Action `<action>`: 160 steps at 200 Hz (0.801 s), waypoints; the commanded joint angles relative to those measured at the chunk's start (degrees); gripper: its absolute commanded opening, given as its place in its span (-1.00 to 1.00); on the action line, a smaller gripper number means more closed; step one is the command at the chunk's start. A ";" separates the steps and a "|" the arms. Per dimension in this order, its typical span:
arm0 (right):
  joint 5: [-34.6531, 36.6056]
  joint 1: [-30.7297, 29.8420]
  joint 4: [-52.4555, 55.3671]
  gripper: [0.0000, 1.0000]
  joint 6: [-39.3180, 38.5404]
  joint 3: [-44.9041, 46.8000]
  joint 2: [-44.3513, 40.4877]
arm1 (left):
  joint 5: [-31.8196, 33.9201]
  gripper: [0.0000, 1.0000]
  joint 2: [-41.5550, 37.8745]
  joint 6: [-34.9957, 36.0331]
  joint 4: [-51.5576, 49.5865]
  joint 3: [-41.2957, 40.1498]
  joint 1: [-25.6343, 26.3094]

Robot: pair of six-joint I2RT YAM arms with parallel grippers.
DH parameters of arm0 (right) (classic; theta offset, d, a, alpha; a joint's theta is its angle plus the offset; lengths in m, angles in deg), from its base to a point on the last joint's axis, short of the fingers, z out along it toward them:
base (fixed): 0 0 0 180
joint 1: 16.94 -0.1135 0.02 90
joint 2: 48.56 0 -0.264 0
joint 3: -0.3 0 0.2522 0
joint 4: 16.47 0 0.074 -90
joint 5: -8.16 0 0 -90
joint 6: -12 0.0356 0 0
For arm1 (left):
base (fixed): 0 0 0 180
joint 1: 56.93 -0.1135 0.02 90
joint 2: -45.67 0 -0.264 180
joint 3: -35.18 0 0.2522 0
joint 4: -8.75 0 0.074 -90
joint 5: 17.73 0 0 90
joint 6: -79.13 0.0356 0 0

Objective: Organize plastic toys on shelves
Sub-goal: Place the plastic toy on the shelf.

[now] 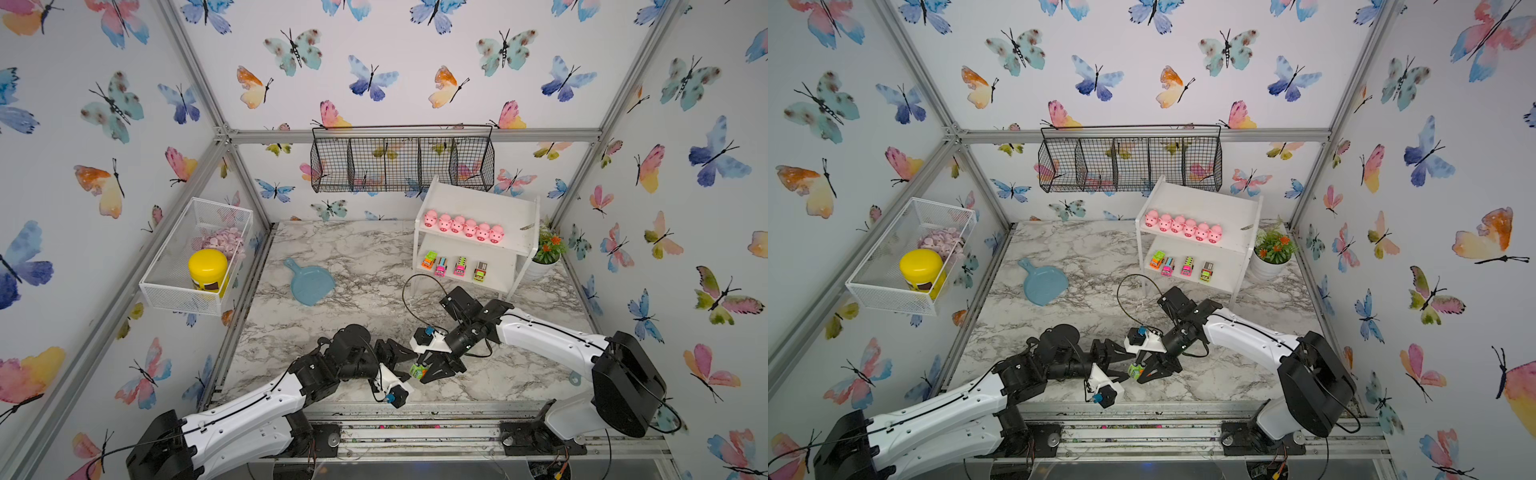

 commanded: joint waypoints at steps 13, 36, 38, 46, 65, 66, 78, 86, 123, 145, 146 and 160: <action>-1.85 0.30 2.02 -0.31 -0.56 -1.28 0.81 | 2.51 0.24 -0.15 -1.07 1.84 -0.46 2.39; -1.67 0.30 1.90 -0.31 -0.37 -1.37 1.09 | 2.52 0.20 -1.02 -0.93 0.33 -0.74 3.63; -1.67 0.30 1.88 -0.31 -0.37 -1.41 1.10 | 2.52 0.20 -1.11 -0.90 0.23 -0.78 3.69; -1.67 0.30 1.83 -0.31 -0.21 -1.42 1.18 | 2.86 0.18 -1.45 -0.89 -0.13 -0.86 4.04; -1.72 0.29 1.58 -0.31 0.38 -1.39 1.49 | 4.11 0.08 -1.90 -0.80 -0.56 -0.84 5.01; -1.69 0.29 1.54 -0.31 0.40 -1.36 1.52 | 4.19 0.07 -1.93 -0.80 -0.58 -0.86 5.08; -1.67 0.30 1.41 -0.31 0.76 -1.45 1.78 | 5.18 0.04 -1.85 -0.71 -0.68 -0.79 5.63; -1.67 0.25 1.28 -0.31 1.01 -1.46 1.93 | 6.07 0.01 -1.62 -0.55 -0.68 -0.73 5.96; -1.65 0.30 0.63 -0.31 2.55 -1.43 2.24 | 11.14 -0.11 -0.77 0.12 -0.68 -0.63 7.67; -1.50 0.30 0.10 -0.31 3.80 -1.35 2.48 | 12.83 -0.12 -0.33 0.25 -0.56 -0.76 8.37; -1.50 0.30 0.05 -0.31 3.87 -1.30 2.50 | 12.86 -0.12 -0.31 0.25 -0.58 -0.78 8.39; -1.42 0.30 -0.47 -0.31 4.69 -1.20 2.59 | 13.24 -0.12 -0.03 0.10 -0.33 -0.72 8.71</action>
